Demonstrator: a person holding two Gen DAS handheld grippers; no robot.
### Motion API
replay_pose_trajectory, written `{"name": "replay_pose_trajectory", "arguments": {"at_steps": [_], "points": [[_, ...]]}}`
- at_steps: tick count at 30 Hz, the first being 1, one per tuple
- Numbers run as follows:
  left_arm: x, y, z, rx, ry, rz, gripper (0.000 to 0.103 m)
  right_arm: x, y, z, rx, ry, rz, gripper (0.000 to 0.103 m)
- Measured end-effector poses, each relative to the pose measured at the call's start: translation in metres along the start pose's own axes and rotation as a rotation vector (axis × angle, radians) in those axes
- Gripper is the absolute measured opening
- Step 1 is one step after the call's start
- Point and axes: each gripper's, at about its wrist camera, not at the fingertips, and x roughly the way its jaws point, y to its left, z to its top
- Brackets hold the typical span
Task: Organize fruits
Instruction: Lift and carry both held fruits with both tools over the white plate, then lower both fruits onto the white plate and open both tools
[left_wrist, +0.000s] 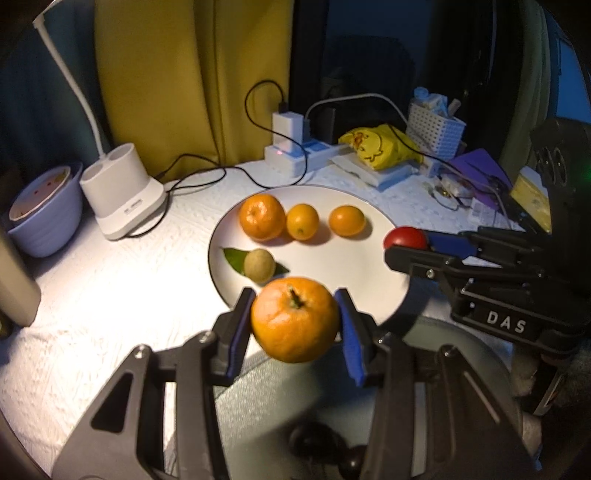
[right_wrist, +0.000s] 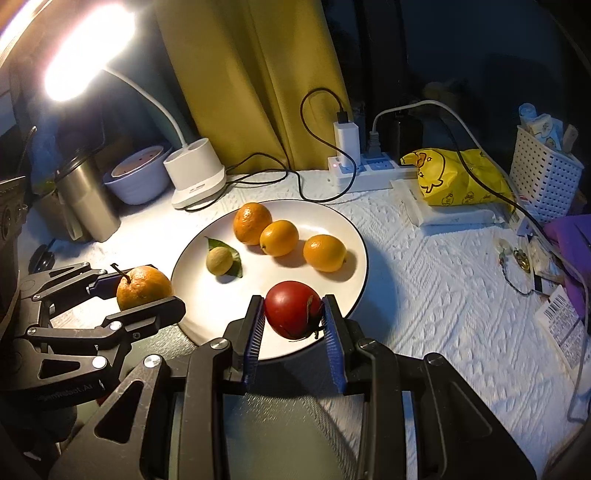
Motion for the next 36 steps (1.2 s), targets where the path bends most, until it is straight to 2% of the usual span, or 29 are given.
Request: {"name": "replay_pose_trajectory", "arguments": {"at_steps": [12, 22, 36], "points": [[0.028, 0.011, 0.009, -0.048, 0.047, -0.004, 0.044, 0.027, -0.010, 0.009, -0.005, 0.021, 0.010, 0.034], [0.031, 0.013, 0.011, -0.072, 0.058, -0.013, 0.045, 0.034, -0.015, 0.008, 0.017, 0.024, 0.008, 0.034], [0.000, 0.011, 0.013, -0.082, -0.002, -0.022, 0.047, 0.013, -0.006, 0.008, 0.014, -0.002, -0.004, 0.036]]}}
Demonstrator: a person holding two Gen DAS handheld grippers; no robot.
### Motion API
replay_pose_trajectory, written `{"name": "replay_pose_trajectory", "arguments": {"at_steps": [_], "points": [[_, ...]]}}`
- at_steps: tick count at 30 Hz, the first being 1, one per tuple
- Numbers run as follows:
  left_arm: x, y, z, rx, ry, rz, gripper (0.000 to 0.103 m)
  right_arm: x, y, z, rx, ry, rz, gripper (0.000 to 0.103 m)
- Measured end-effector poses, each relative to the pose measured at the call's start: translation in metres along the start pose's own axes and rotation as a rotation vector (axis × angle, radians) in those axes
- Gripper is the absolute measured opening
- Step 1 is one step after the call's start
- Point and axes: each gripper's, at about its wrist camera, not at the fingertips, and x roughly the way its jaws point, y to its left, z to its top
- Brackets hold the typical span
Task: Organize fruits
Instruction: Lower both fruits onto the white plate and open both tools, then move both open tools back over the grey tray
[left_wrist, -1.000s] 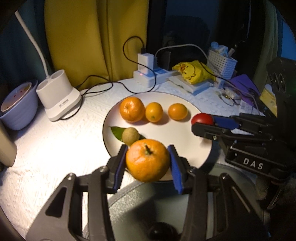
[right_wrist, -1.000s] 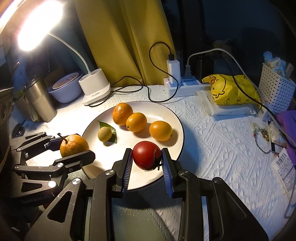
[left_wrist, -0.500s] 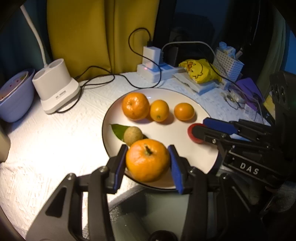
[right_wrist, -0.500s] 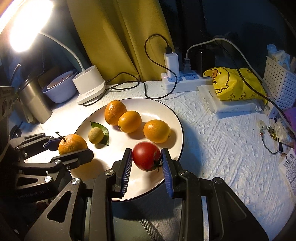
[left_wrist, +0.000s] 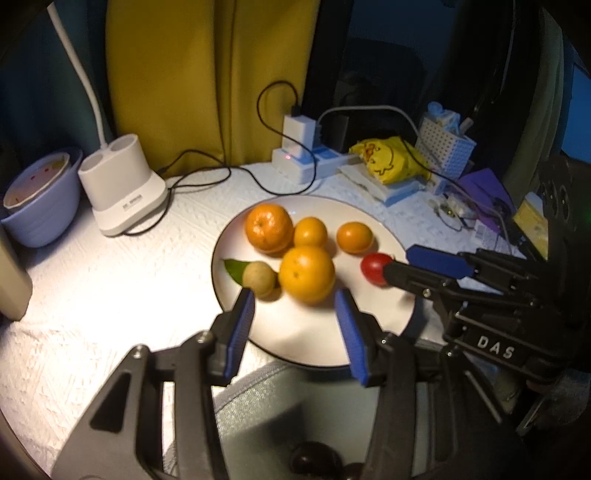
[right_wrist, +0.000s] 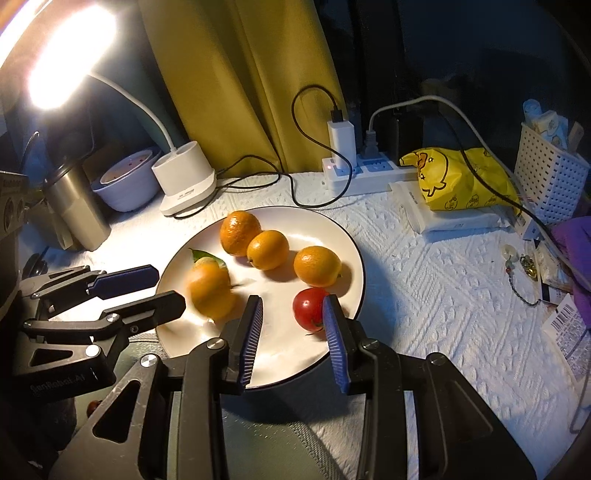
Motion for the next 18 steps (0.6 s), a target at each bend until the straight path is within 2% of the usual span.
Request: {"name": "replay_pose_trajectory", "arguments": {"at_steps": [18], "points": [[-0.059, 0.000, -0.021, 0.002, -0.066, -0.002, 0.047, -0.046, 0.039, -0.012, -0.037, -0.035, -0.003, 0.036]]}}
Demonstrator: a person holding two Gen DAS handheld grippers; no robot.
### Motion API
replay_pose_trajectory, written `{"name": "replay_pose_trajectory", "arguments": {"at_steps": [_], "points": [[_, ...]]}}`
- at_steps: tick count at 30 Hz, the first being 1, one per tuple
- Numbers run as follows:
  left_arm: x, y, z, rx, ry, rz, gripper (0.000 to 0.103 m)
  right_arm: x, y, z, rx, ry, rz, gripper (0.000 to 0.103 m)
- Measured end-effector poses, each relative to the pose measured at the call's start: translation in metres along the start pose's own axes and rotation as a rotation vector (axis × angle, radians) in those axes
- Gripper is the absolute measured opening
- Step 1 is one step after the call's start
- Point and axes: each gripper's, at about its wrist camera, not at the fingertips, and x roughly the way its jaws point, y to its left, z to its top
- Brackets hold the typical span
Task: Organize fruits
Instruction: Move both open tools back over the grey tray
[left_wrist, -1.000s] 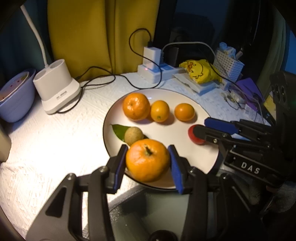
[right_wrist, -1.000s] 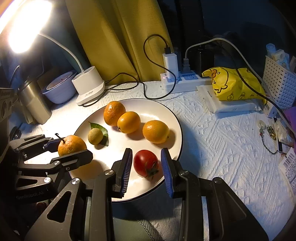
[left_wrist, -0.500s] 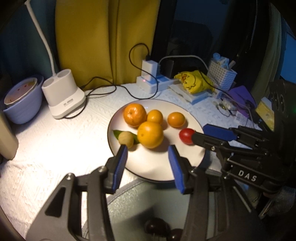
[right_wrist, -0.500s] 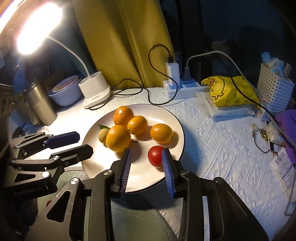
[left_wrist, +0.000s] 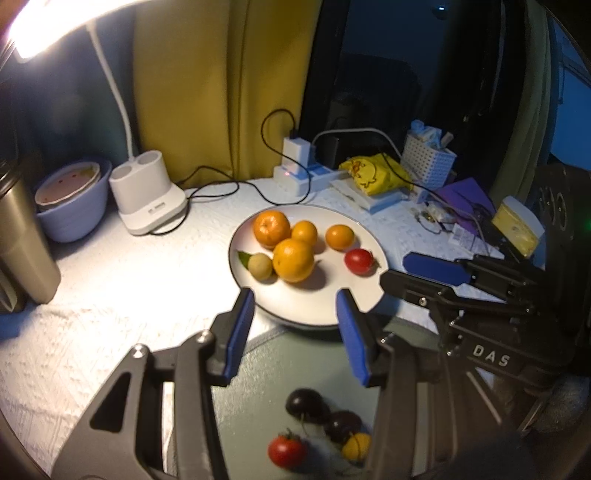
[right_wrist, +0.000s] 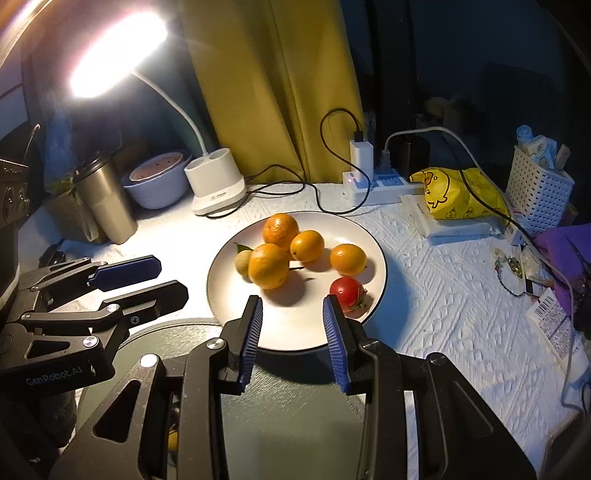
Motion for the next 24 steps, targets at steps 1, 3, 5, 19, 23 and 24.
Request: {"name": "replay_pose_trajectory", "arguments": {"at_steps": [1, 3, 5, 19, 23, 24], "points": [[-0.003, 0.000, -0.002, -0.001, -0.002, 0.000, 0.047, -0.002, 0.002, -0.001, -0.002, -0.001, -0.002, 0.036], [-0.009, 0.001, -0.006, -0.003, -0.005, 0.000, 0.047, -0.007, 0.006, -0.004, -0.005, 0.000, -0.004, 0.036], [-0.014, 0.003, -0.011, -0.007, -0.007, -0.001, 0.047, -0.010, 0.010, -0.006, -0.008, 0.000, -0.006, 0.036], [-0.043, 0.017, -0.046, -0.042, -0.008, 0.004, 0.047, -0.027, 0.040, -0.031, -0.027, 0.020, -0.007, 0.036], [-0.047, 0.021, -0.057, -0.054, -0.003, 0.004, 0.047, -0.026, 0.051, -0.040, -0.033, 0.035, 0.000, 0.036], [-0.048, 0.021, -0.059, -0.056, -0.001, 0.003, 0.047, -0.026, 0.052, -0.042, -0.034, 0.039, 0.002, 0.036]]}}
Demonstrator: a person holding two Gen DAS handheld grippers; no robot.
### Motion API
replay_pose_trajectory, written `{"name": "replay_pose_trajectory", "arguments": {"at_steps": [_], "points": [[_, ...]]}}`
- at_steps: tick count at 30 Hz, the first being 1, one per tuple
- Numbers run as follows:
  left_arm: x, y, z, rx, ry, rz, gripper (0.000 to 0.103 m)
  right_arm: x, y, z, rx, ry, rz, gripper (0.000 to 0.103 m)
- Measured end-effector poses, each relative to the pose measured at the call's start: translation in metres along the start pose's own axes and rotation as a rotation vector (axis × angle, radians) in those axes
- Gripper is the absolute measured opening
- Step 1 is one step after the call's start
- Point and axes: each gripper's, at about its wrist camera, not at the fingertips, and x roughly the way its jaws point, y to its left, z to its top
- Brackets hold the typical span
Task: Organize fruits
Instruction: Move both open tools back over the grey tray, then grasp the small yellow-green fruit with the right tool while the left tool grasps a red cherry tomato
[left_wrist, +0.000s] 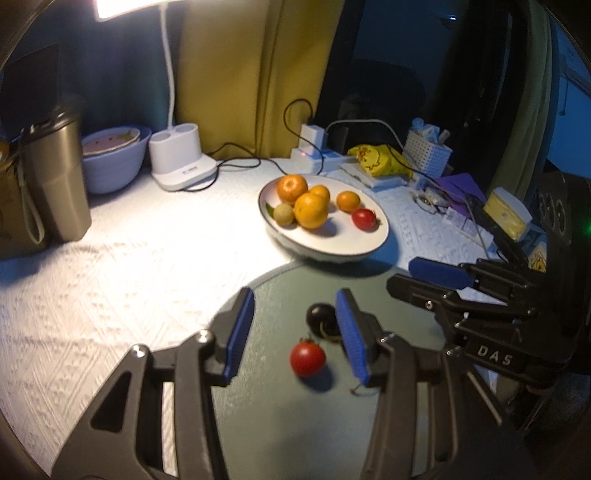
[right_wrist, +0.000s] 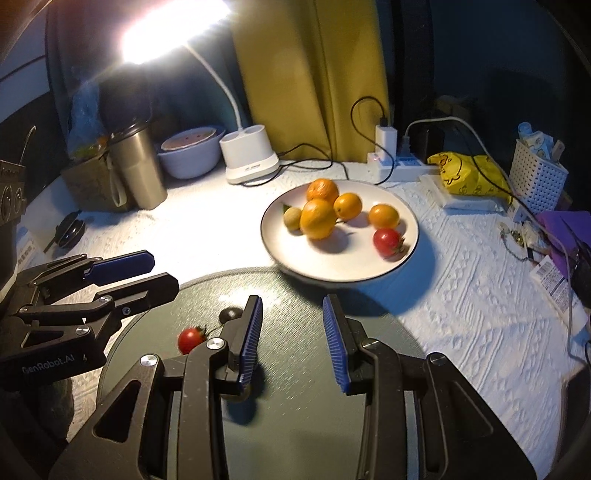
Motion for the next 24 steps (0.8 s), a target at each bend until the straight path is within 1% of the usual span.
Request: {"name": "replay_pose_trajectory", "arguments": {"at_steps": [12, 24], "points": [[-0.005, 0.008, -0.029, -0.026, 0.022, -0.002, 0.047, 0.008, 0.027, -0.029, -0.014, 0.058, 0.027, 0.036], [-0.004, 0.012, -0.047, -0.040, 0.047, -0.008, 0.047, 0.010, 0.032, -0.054, -0.008, 0.102, 0.030, 0.036]]}}
